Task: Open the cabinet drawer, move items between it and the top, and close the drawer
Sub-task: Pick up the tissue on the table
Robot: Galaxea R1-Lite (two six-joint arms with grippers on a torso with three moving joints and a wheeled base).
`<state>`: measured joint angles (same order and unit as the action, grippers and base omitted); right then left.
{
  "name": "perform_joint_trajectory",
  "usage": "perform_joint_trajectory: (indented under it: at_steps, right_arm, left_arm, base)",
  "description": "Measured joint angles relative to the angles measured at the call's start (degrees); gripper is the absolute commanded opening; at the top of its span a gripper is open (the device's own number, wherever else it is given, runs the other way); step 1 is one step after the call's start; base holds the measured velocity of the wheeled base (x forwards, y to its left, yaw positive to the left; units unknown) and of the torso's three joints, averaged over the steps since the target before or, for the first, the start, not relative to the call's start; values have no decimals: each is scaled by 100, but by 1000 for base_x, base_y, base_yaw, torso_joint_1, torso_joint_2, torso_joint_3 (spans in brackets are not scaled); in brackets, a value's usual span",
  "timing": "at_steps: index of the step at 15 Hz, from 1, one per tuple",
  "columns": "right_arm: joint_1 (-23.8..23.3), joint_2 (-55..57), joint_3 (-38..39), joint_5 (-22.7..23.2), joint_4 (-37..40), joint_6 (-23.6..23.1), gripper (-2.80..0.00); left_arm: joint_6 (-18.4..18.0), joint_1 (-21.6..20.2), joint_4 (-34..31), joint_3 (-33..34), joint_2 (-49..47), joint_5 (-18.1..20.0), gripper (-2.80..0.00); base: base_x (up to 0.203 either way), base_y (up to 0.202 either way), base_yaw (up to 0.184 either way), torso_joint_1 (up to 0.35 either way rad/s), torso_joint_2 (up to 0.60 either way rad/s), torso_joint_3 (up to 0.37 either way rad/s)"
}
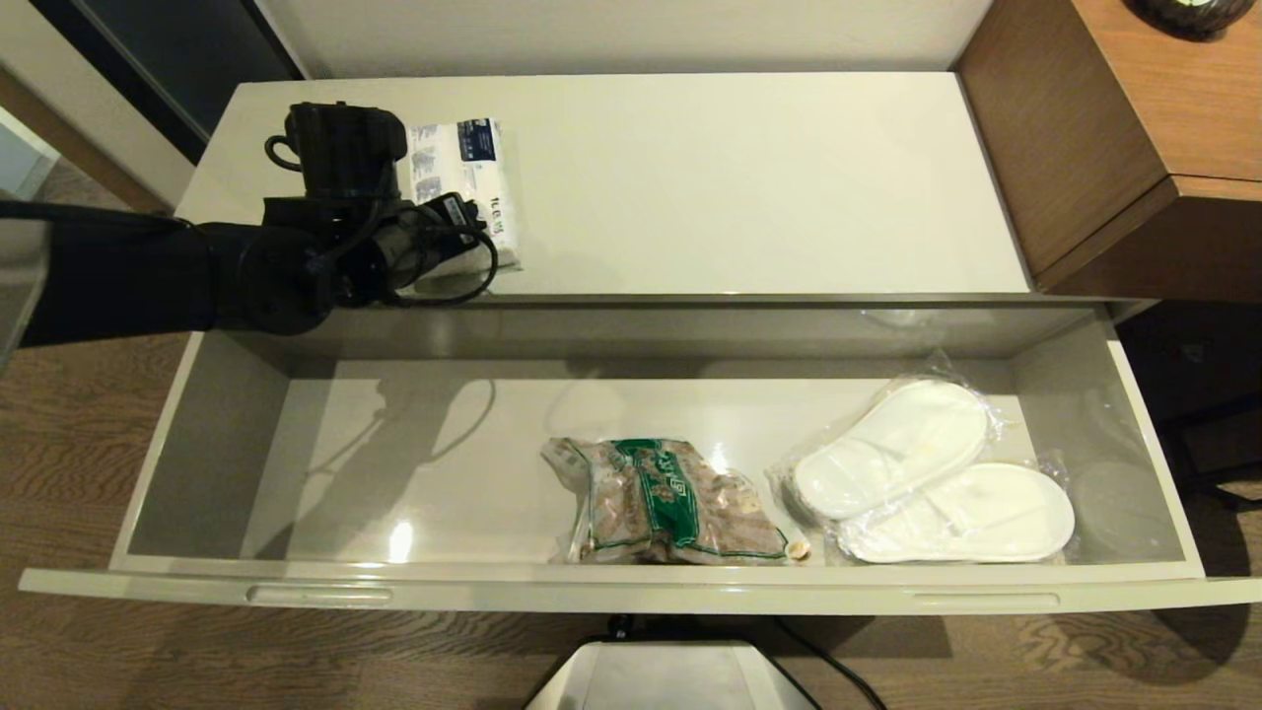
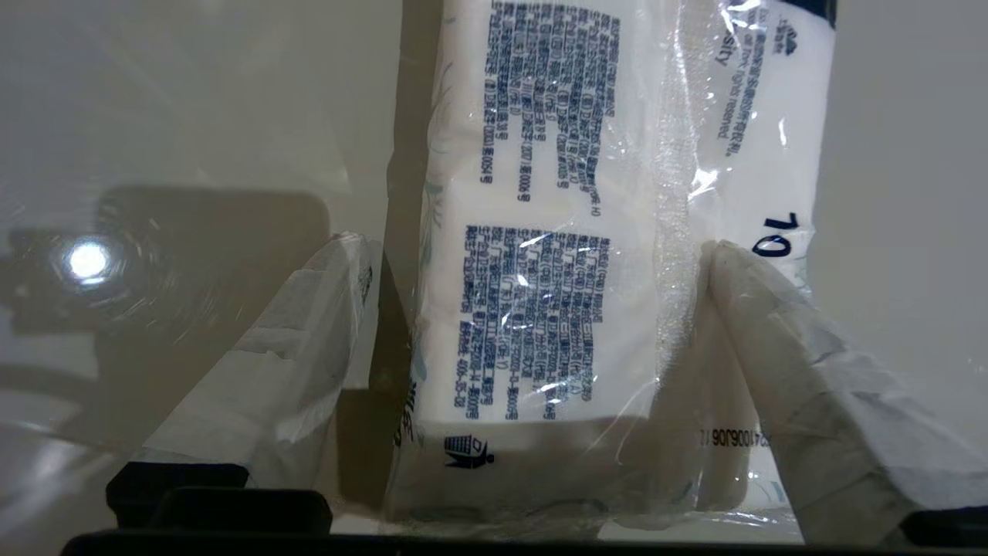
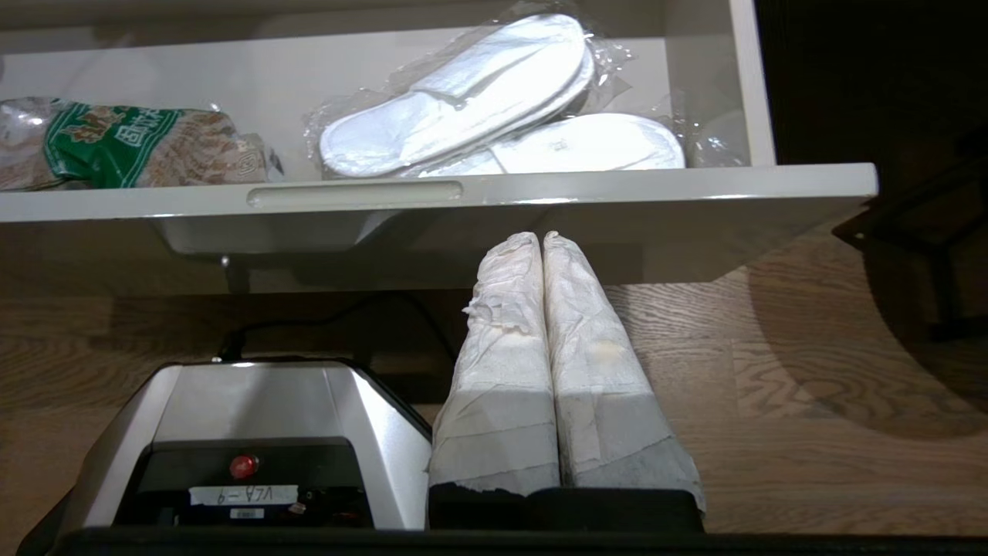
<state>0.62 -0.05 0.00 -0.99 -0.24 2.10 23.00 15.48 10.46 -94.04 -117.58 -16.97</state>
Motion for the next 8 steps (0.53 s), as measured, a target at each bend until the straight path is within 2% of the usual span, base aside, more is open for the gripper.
perform_joint_trajectory:
  at_steps: [1,8]
  right_arm:
    - [0,0,0,1,1,1,-280]
    - [9,0,0,-2,0,2,-280]
  left_arm:
    - [5,-19,9,-55,-35,7,-280]
    - [37,-39,-71,-201,-73,85,-280]
  base:
    - [0,0,0,0,0,0]
    - [0,0,0,0,0,0]
